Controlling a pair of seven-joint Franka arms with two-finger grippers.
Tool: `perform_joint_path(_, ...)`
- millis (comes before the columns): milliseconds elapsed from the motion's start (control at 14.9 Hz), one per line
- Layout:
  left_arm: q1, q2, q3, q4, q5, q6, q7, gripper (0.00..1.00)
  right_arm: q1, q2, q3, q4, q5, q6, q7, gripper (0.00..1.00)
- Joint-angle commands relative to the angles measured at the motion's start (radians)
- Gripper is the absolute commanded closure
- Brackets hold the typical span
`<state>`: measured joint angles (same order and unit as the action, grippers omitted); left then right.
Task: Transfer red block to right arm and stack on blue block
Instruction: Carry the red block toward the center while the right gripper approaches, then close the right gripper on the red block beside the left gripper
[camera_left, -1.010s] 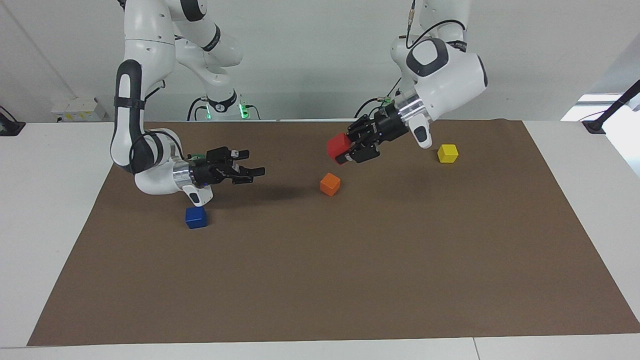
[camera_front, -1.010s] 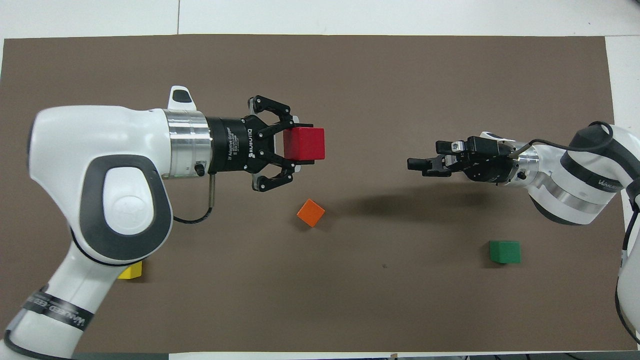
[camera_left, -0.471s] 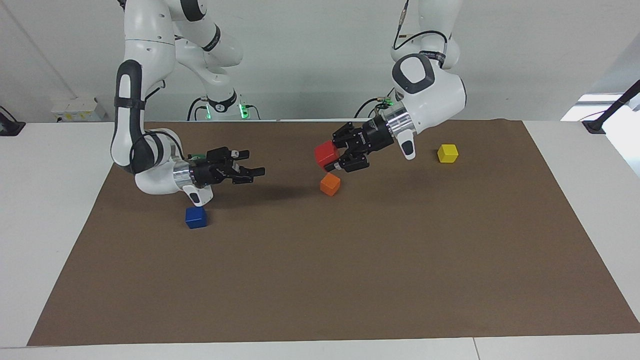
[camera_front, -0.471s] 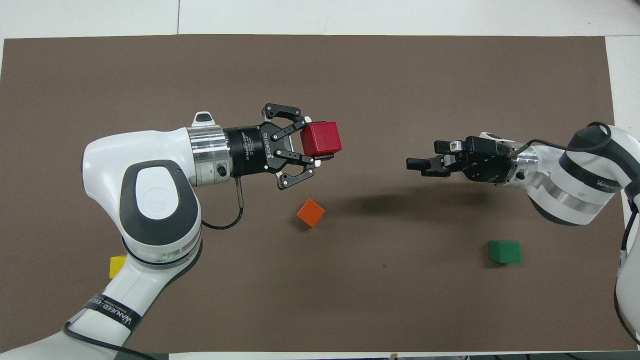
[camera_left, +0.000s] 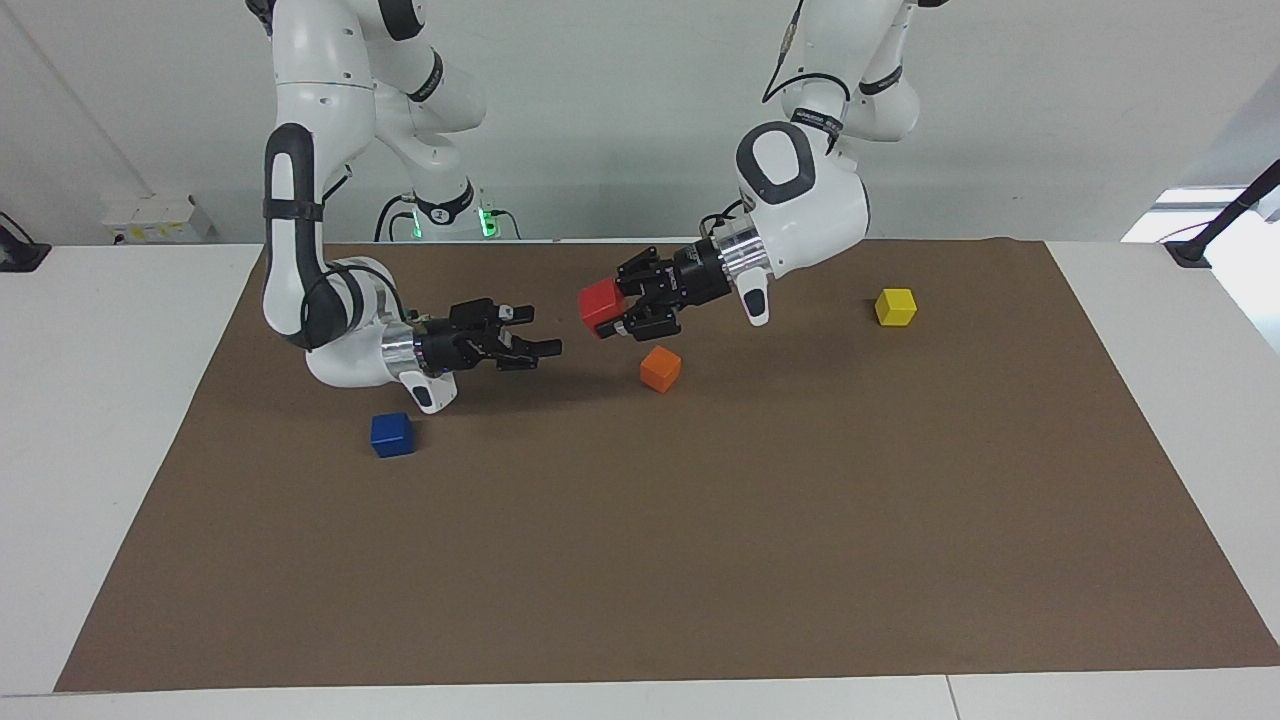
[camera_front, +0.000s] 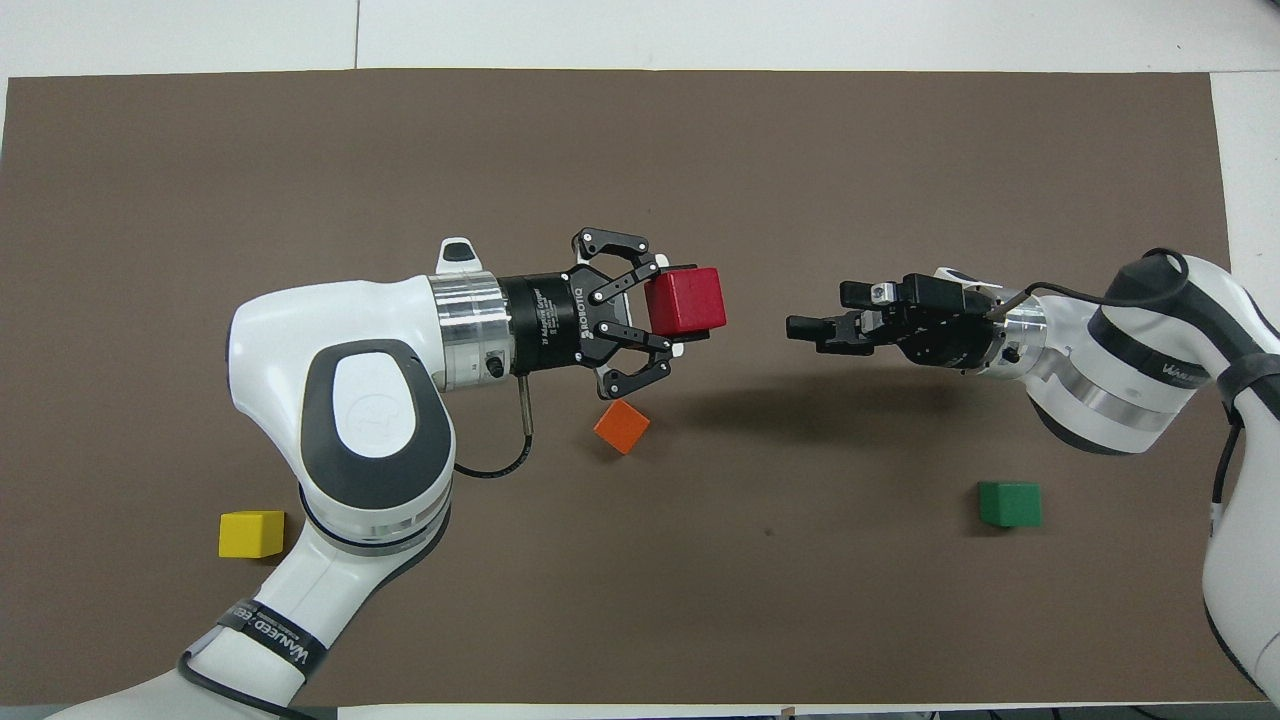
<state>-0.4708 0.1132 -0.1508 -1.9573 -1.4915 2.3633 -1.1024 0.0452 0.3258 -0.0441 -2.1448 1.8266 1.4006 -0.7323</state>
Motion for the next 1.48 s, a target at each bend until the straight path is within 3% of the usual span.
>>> perform_joint_path(0,-0.019,-0.004,0.010,-0.003,-0.032,0.016,0.027,1.00,0.009,-0.027,0.001,-0.033,0.028,0.029,-0.024,0.00)
perform_joint_path(337,-0.038,0.029,0.008,0.012,-0.108,0.059,0.029,1.00,0.038,-0.030,0.001,-0.043,0.066,0.040,-0.024,0.00)
perform_joint_path(471,-0.061,0.080,0.005,0.049,-0.153,0.095,0.035,1.00,0.056,-0.031,0.001,-0.043,0.092,0.049,-0.019,0.00)
perform_joint_path(808,-0.065,0.085,0.008,0.057,-0.165,0.099,0.045,1.00,0.071,-0.031,0.001,-0.043,0.092,0.095,-0.007,0.00)
perform_joint_path(1010,-0.052,0.095,0.007,0.061,-0.158,0.079,0.091,1.00,0.099,-0.037,0.001,-0.040,0.089,0.187,-0.039,0.00)
perform_joint_path(1413,-0.051,0.109,0.008,0.072,-0.151,0.067,0.092,1.00,0.096,-0.044,0.001,-0.040,0.089,0.173,-0.044,0.00)
